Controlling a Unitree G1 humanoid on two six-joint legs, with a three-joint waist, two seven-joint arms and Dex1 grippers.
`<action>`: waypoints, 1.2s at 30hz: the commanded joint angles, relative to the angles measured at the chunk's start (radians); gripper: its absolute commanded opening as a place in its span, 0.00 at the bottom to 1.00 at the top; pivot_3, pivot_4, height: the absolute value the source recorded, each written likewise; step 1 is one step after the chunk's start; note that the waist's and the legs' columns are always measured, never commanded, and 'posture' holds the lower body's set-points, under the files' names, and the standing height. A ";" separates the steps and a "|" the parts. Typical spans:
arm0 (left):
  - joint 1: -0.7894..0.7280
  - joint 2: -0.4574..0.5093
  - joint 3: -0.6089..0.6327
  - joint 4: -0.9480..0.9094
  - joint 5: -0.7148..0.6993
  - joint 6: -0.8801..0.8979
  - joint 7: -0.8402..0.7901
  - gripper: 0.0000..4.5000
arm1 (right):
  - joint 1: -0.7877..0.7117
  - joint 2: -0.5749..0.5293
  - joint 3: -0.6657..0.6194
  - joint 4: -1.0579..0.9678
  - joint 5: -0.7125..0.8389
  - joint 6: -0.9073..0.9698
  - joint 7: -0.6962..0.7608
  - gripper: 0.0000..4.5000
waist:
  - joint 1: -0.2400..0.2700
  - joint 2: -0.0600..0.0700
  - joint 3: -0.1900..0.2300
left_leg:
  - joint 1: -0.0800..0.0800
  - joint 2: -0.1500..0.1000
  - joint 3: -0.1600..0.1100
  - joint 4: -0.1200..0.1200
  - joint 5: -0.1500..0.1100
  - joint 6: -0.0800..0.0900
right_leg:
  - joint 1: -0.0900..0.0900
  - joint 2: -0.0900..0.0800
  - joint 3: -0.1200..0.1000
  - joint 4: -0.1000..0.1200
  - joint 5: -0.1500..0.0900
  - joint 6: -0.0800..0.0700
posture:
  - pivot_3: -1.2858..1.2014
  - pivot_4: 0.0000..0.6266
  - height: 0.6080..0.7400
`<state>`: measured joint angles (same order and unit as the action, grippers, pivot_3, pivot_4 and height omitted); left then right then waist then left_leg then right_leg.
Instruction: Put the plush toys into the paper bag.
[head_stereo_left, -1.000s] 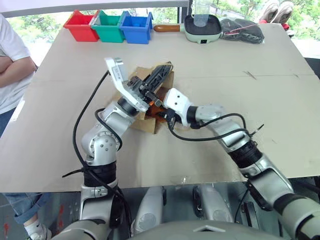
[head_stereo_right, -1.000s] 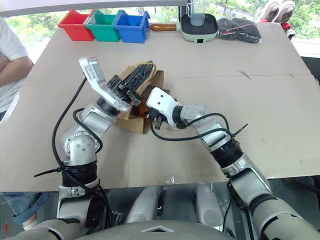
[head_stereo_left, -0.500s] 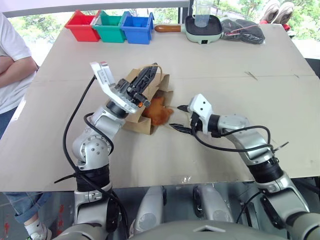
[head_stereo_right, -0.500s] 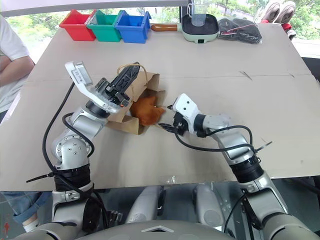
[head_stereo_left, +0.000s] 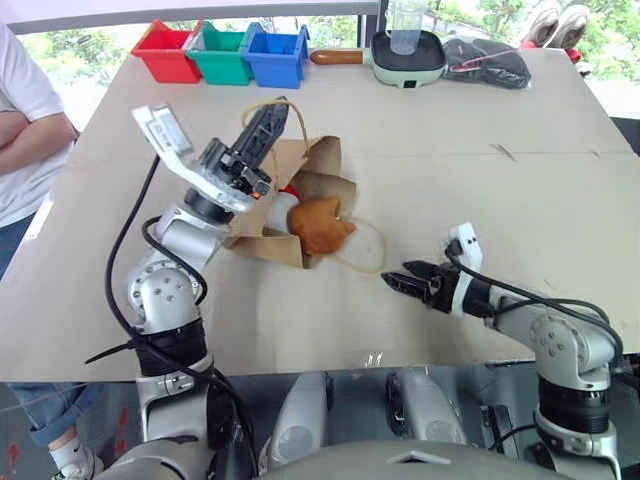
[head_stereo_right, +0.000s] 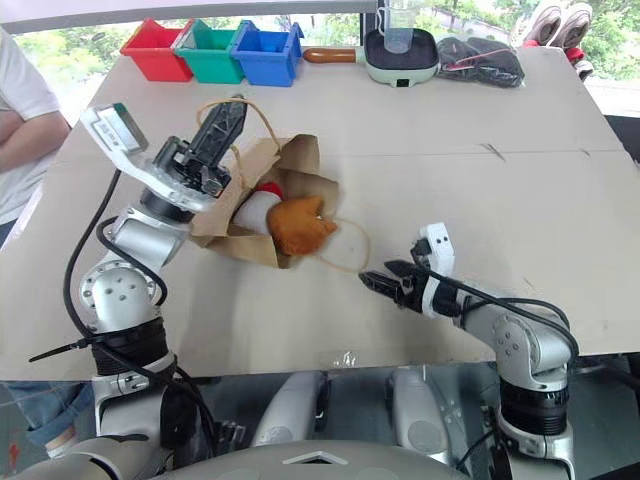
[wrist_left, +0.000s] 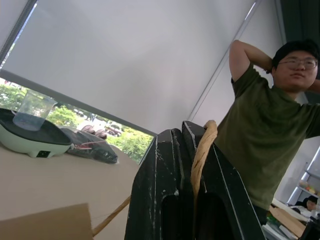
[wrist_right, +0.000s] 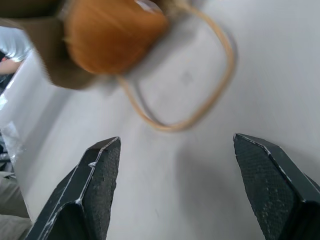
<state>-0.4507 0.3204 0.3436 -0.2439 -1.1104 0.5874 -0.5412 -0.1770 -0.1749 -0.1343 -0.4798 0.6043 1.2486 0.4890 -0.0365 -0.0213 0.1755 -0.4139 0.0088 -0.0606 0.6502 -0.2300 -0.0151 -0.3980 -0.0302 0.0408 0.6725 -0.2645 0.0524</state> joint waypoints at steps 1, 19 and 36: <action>-0.006 0.015 0.018 -0.039 -0.049 0.007 0.005 0.00 | -0.035 0.039 -0.017 0.042 0.031 -0.017 -0.039 0.76 | -0.002 0.000 0.000 | 0.000 0.000 0.000 0.000 0.000 0.000 | 0.000 0.000 0.000 0.000 0.000 0.000 | 0.52 0.24 1.00; 0.013 0.014 0.035 -0.069 -0.059 -0.019 0.055 0.00 | -0.124 0.155 -0.067 0.122 0.360 -0.001 0.002 0.01 | -0.001 0.000 0.000 | 0.000 0.001 0.000 0.000 0.000 0.000 | 0.000 0.001 0.000 0.000 0.000 0.000 | 0.52 0.24 1.00; -0.172 0.108 0.055 0.216 0.078 -0.018 0.129 0.00 | -0.451 0.059 -0.178 0.157 0.991 -0.179 -0.478 0.01 | -0.004 0.001 0.001 | -0.004 0.001 0.000 -0.002 0.000 0.000 | -0.003 0.000 -0.001 -0.003 0.000 0.000 | 0.52 0.24 1.00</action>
<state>-0.6010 0.4074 0.3983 -0.0081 -1.0493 0.5815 -0.3926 -0.5998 -0.1042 -0.3122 -0.2744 1.5065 1.1086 0.0364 -0.0403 -0.0203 0.1767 -0.4187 0.0092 -0.0595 0.6486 -0.2300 -0.0149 -0.4017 -0.0303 0.0409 0.6699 -0.2645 0.0524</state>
